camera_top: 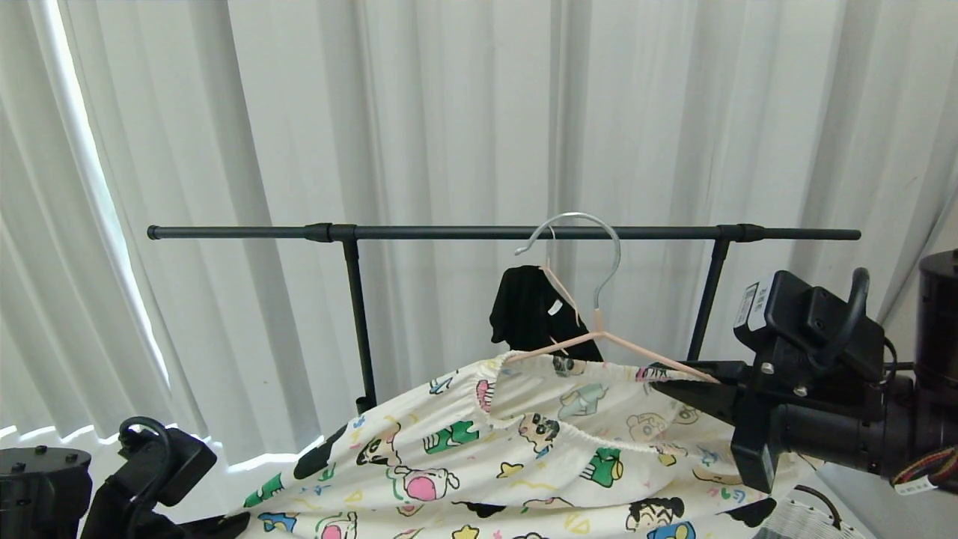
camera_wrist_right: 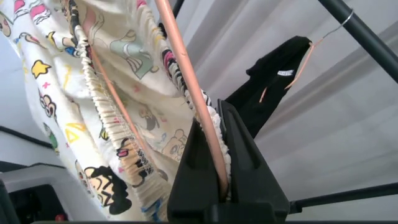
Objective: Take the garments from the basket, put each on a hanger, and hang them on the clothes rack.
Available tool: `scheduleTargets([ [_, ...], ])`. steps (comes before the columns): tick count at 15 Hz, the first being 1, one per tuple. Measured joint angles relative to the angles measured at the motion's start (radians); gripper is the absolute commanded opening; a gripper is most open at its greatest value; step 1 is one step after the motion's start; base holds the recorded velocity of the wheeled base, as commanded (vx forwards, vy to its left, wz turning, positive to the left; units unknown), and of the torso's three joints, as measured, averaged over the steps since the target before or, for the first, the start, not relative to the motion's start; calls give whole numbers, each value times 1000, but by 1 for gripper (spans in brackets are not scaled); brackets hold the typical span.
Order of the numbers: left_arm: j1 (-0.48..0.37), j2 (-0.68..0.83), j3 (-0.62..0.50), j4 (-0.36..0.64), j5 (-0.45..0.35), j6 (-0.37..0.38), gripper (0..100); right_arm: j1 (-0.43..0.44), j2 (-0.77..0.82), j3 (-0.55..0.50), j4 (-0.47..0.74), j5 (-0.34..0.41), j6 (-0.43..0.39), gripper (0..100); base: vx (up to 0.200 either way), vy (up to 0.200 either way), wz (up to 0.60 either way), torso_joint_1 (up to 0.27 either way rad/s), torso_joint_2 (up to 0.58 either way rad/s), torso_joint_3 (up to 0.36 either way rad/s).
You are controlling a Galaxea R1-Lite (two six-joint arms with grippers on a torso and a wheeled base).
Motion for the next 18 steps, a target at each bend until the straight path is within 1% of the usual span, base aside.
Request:
scheduleTargets([
  [1,-4,-2,-8,1,0,0,0,0,0,0,0,-1,0,0,0,0,0,0,0,0],
  [2,-11,-9,-23,0,1,0,100,-1,1,-1,-2,-3,0,0,0,0,0,0,0,0],
  [6,-37,-60,-42,1,-9,-2,100,-9,1,20,-2,-17,0,0,0,0,0,0,0,0],
  [8,-67,-103,-39,1,-39,-7,100,-30,-6,49,-1,-18,0,0,0,0,0,0,0,0],
  [9,-79,-126,-39,1,-71,-14,100,-46,-14,71,-1,-17,0,0,0,0,0,0,0,0],
  [10,-87,-146,-39,1,-118,-43,100,-62,-24,95,0,-17,-1,0,0,0,0,0,0,0],
  [11,-98,-166,-47,1,-165,-88,100,-78,-36,122,1,-17,-2,0,0,0,0,0,0,0],
  [12,-119,-186,-62,0,-191,-145,100,-100,-50,152,3,-20,-2,0,0,0,0,0,0,0],
  [13,-142,-200,-79,0,-197,-185,100,-124,-66,181,8,-34,-2,0,0,0,0,0,0,0],
  [14,-156,-208,-93,0,-199,-201,100,-147,-82,206,23,-56,-2,0,0,0,0,0,0,0],
  [16,-166,-204,-109,0,-180,-200,100,-207,-134,249,123,-94,0,0,0,0,0,0,0,0],
  [18,-166,-178,-112,0,-90,-179,100,-292,-205,270,271,-111,1,0,0,0,0,0,0,0],
])
